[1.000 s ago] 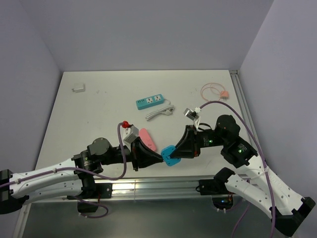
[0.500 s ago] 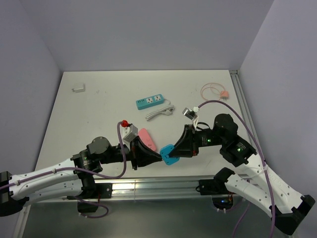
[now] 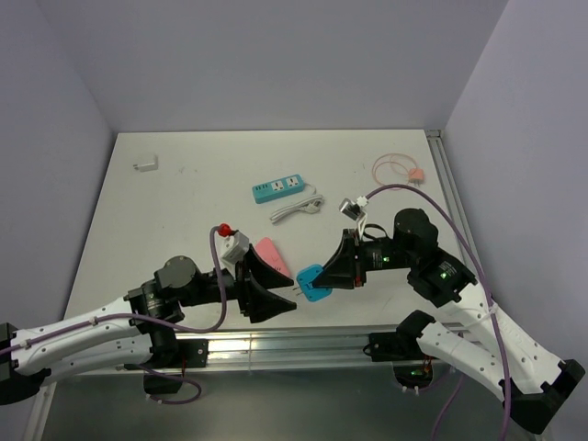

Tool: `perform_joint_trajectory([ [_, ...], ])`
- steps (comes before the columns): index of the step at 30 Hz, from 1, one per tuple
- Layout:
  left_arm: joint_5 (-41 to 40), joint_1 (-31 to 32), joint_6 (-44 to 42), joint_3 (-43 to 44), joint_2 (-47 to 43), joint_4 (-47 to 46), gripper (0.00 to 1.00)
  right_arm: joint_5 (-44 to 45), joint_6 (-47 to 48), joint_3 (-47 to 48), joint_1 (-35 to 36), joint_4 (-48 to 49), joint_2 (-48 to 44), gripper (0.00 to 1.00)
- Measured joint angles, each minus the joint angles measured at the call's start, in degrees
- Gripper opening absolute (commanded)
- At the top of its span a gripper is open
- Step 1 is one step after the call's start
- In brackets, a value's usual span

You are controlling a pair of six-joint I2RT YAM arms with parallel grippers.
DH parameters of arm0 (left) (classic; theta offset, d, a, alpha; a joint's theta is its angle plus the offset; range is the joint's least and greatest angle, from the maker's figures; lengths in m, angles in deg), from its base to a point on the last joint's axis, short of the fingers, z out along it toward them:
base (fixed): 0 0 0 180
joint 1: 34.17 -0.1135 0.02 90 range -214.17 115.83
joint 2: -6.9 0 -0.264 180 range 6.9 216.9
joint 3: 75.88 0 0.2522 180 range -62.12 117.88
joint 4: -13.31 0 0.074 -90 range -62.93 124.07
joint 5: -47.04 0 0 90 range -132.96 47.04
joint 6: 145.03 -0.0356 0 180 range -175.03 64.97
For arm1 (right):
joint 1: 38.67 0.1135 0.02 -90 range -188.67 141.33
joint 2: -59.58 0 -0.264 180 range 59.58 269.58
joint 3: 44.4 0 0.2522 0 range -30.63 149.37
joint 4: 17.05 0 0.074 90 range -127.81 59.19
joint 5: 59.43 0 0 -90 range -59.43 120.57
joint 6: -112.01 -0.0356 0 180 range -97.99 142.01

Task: Insert the plug

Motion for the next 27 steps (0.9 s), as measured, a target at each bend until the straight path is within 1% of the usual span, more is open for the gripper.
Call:
perform_joint_trajectory([
  [1,0.07,0.00,-0.33,0.00,-0.42,0.15,0.76,-0.02,0.04,0.00,0.00,-0.13,0.00,0.00],
  [4,0.00,-0.02,-0.31,0.09,-1.22,0.68,0.79,-0.72,0.09,0.00,-0.11,-0.11,-0.02,0.00],
  [7,-0.13,-0.26,-0.37,0.28,-1.03,1.22,0.79,-1.70,0.07,-0.09,-0.11,-0.02,-0.02,0.00],
  [11,0.09,-0.98,-0.57,1.84,1.36,1.25,0.77,-2.95,-0.09,-0.46,0.17,0.96,-0.02,0.00],
  [17,1.51,-2.25,-0.24,2.36,5.03,-0.63,0.65,-3.26,-0.28,-1.09,1.60,1.51,-0.02,0.00],
  [18,1.84,-2.47,-0.13,2.36,5.42,-1.01,0.61,-3.26,-0.31,-1.11,1.84,1.60,-0.02,0.00],
  [20,2.69,-2.89,0.11,2.36,5.95,-1.68,0.56,-3.17,-0.28,-1.14,2.29,1.64,-0.02,0.00],
  [26,4.98,-4.37,1.27,2.36,5.99,-3.87,0.54,-2.45,-0.22,-1.18,3.58,1.92,0.07,0.00],
  [27,5.29,-4.55,1.36,2.36,5.95,-4.07,0.51,-2.32,-0.22,-1.18,3.85,2.05,0.13,0.00],
])
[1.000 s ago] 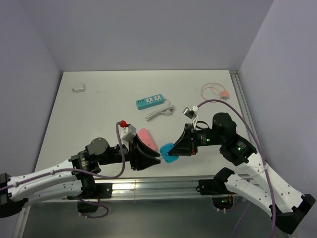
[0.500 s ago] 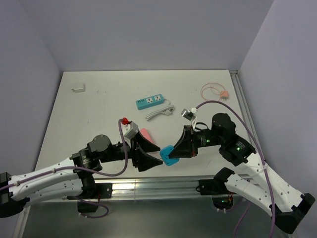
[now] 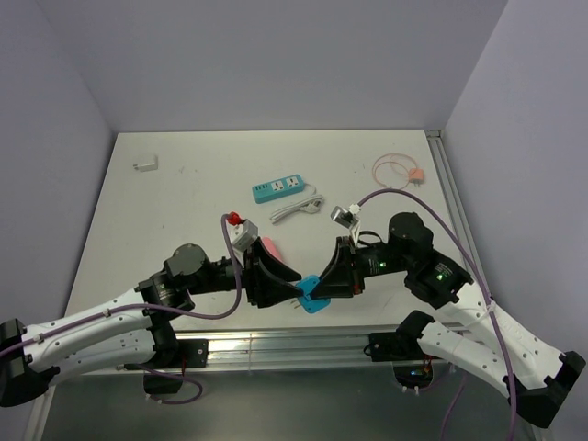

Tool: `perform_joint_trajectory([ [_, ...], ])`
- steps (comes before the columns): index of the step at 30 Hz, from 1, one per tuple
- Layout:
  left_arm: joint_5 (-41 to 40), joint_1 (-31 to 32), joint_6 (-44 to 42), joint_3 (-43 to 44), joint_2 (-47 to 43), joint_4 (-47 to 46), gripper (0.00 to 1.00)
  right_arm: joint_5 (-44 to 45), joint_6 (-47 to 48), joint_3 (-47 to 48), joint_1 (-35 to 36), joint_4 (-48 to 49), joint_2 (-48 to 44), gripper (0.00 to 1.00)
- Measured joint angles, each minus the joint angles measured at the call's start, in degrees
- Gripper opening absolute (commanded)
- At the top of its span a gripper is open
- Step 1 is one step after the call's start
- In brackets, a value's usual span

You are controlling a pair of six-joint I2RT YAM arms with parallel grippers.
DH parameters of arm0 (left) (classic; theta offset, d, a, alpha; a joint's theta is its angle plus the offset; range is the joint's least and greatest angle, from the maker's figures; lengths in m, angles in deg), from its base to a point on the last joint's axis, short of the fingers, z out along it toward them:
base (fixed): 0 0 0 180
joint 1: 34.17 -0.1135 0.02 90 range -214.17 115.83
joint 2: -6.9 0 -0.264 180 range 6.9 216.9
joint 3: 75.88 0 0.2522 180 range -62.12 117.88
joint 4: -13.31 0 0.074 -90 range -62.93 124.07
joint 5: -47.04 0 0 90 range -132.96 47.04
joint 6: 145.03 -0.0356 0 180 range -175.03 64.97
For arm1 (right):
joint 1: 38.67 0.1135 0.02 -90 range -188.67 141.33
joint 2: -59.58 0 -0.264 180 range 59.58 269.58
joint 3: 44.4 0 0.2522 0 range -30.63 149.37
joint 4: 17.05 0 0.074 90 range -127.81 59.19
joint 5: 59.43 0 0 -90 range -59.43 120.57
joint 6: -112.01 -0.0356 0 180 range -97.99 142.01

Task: Insert the plug

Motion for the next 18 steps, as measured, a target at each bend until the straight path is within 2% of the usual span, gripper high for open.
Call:
perform_joint_trajectory([
  [2,0.55,-0.26,0.37,0.00,-0.17,-0.28,0.47,0.22,0.02,0.00,0.55,0.11,0.15,0.00],
  [5,1.53,-0.42,0.92,0.00,-0.33,-0.92,0.34,0.57,0.02,0.00,1.07,0.42,0.52,0.00],
  [7,2.43,-0.44,1.40,0.00,-0.33,-1.27,0.19,0.94,0.02,0.00,1.20,0.42,0.63,0.00],
  [9,3.10,-0.52,2.05,0.00,-0.33,-1.40,0.00,1.20,0.31,0.00,1.36,0.61,0.61,0.00],
  [11,3.63,-0.81,2.32,0.00,-0.33,-1.49,0.00,1.68,0.44,-0.02,1.68,0.85,0.57,0.00],
  [12,3.82,-0.83,2.38,0.00,-0.33,-1.49,0.00,1.70,0.48,0.00,1.79,0.85,0.57,0.05],
  [13,3.91,-0.83,2.43,0.00,-0.33,-1.46,0.00,1.75,0.61,0.00,1.90,0.74,0.57,0.14],
  [14,3.93,-0.83,2.45,0.00,-0.33,-1.38,0.00,1.90,0.92,0.02,1.97,0.46,0.61,0.28],
  [16,3.87,-0.83,2.45,0.00,-0.33,-1.03,0.00,2.01,1.66,0.33,2.05,-0.28,1.20,0.38],
  [17,3.85,-0.83,2.40,0.02,-0.33,-0.96,0.00,2.01,1.97,0.59,2.10,-0.72,1.86,0.48],
  [18,3.82,-0.81,2.36,0.09,-0.33,-0.66,0.00,1.99,2.03,0.83,2.21,-0.94,2.32,0.51],
])
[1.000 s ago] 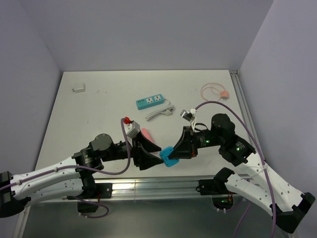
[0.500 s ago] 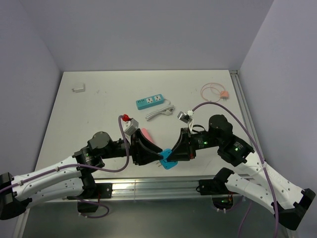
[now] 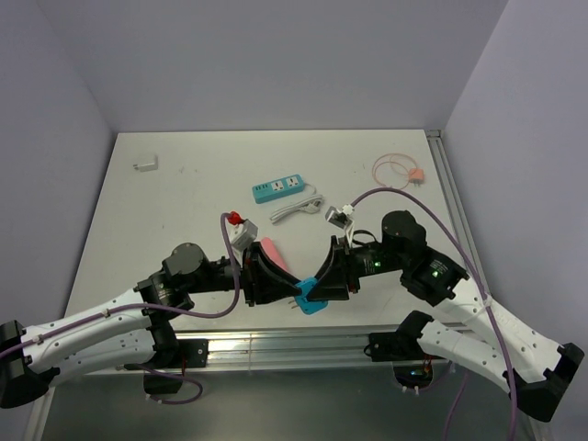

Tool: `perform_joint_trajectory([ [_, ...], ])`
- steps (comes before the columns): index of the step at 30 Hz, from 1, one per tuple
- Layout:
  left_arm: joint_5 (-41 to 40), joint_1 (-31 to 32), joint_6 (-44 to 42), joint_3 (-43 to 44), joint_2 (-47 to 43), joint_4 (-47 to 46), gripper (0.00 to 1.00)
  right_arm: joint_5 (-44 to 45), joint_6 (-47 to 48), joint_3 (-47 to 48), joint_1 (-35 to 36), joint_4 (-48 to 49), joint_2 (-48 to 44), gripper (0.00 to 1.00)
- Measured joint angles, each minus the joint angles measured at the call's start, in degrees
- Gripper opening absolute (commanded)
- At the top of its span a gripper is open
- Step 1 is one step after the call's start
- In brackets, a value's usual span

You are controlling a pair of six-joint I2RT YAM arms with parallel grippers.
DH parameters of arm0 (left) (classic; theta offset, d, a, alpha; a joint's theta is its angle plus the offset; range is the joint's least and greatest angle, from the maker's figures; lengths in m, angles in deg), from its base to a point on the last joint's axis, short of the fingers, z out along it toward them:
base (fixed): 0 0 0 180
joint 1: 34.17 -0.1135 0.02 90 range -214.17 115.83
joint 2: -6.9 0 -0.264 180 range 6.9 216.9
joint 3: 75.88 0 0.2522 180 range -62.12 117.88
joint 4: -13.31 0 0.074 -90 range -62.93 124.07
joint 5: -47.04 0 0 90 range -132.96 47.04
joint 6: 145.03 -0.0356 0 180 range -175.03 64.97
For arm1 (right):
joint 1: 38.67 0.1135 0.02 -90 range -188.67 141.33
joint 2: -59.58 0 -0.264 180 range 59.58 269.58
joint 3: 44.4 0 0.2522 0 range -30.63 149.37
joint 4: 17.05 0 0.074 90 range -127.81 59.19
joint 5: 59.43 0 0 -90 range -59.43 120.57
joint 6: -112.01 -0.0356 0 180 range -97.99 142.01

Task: Insert the plug

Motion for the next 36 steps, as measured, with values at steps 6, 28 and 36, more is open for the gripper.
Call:
perform_joint_trajectory([
  [6,-0.68,0.00,0.02,0.22,-0.33,1.51,0.00,-0.02,0.55,0.55,0.26,-0.35,3.48,0.55],
  [28,-4.13,0.00,0.09,0.66,-0.28,2.19,0.00,3.58,-0.52,0.55,5.49,2.29,5.35,0.33],
  [36,-4.74,-0.02,0.55,1.03,-0.33,3.56,0.30,4.31,0.22,0.55,5.73,2.40,5.60,0.00],
])
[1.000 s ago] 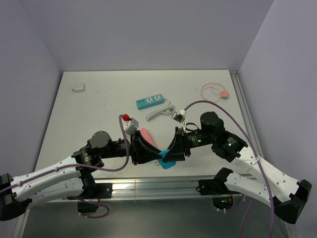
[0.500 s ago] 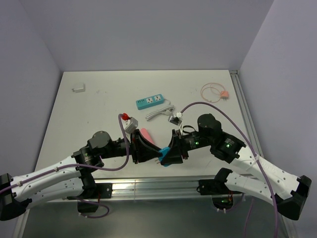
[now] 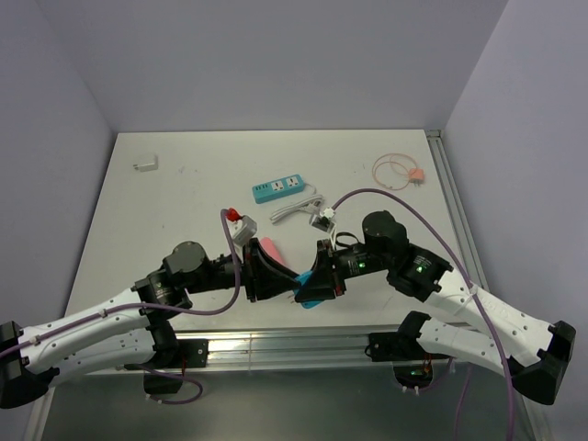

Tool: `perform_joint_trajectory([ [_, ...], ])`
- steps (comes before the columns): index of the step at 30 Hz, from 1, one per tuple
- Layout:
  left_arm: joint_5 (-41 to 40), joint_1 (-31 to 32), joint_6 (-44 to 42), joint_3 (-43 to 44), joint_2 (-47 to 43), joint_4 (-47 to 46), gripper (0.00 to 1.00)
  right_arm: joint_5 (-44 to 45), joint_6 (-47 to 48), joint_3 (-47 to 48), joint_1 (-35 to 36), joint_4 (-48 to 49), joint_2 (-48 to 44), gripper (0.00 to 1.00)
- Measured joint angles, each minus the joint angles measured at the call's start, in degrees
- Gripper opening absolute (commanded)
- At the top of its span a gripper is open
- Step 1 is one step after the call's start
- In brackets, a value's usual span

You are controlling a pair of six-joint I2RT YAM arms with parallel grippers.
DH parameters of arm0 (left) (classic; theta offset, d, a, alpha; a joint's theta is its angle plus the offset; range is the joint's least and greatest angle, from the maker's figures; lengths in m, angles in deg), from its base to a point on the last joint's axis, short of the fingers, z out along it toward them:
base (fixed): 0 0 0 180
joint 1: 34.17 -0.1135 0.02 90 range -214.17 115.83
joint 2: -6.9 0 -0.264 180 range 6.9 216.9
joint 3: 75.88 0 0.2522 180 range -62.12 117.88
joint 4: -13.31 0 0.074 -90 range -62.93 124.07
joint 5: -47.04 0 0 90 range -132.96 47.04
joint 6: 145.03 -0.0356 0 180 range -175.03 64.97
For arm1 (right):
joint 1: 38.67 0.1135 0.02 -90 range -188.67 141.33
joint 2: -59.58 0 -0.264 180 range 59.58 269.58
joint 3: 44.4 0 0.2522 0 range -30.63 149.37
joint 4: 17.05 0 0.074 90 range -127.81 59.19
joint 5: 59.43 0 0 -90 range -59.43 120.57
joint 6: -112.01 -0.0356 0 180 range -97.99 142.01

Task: Insert the plug

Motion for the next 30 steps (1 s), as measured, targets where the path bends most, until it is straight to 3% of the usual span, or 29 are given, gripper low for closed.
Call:
perform_joint_trajectory([
  [1,-0.70,0.00,-0.13,0.52,0.02,1.36,0.51,0.46,0.13,0.00,0.02,-0.20,-0.02,0.00],
  [2,-2.56,-0.02,-0.63,1.42,0.17,3.28,0.60,1.40,0.13,0.00,0.02,-0.70,-0.09,0.00],
  [4,-6.71,-0.61,-1.11,4.02,1.03,7.48,0.69,4.22,0.09,-0.04,0.13,-2.49,-0.35,0.00],
  [6,-12.07,-2.38,-0.96,7.45,2.43,13.22,0.70,8.44,0.07,-0.09,0.13,-4.63,-0.55,0.00],
  [9,-20.26,-7.48,0.09,11.23,4.81,21.31,0.66,17.33,-0.39,-0.09,0.13,-9.09,-0.39,0.00],
  [11,-24.76,-11.85,1.62,11.96,5.90,25.79,0.57,23.82,-1.11,-0.07,0.13,-12.31,0.46,0.00],
  [12,-26.43,-14.25,2.36,11.98,6.36,27.89,0.50,27.06,-1.86,-0.07,0.13,-13.55,1.11,0.00],
  [13,-28.11,-16.52,3.58,11.96,6.91,30.03,0.36,29.62,-2.40,-0.09,0.13,-14.69,1.79,0.00],
  [15,-30.56,-20.59,5.27,11.96,8.26,32.92,0.29,34.69,-3.93,-0.35,0.07,-16.57,3.21,0.00],
  [23,-33.24,-33.20,9.60,9.75,15.98,34.32,0.17,41.42,-10.05,-3.30,-0.85,-16.48,4.50,0.00],
  [30,-29.00,-36.30,11.08,2.95,25.29,27.06,0.04,43.69,-11.74,-3.30,-1.81,-16.24,6.82,0.00],
])
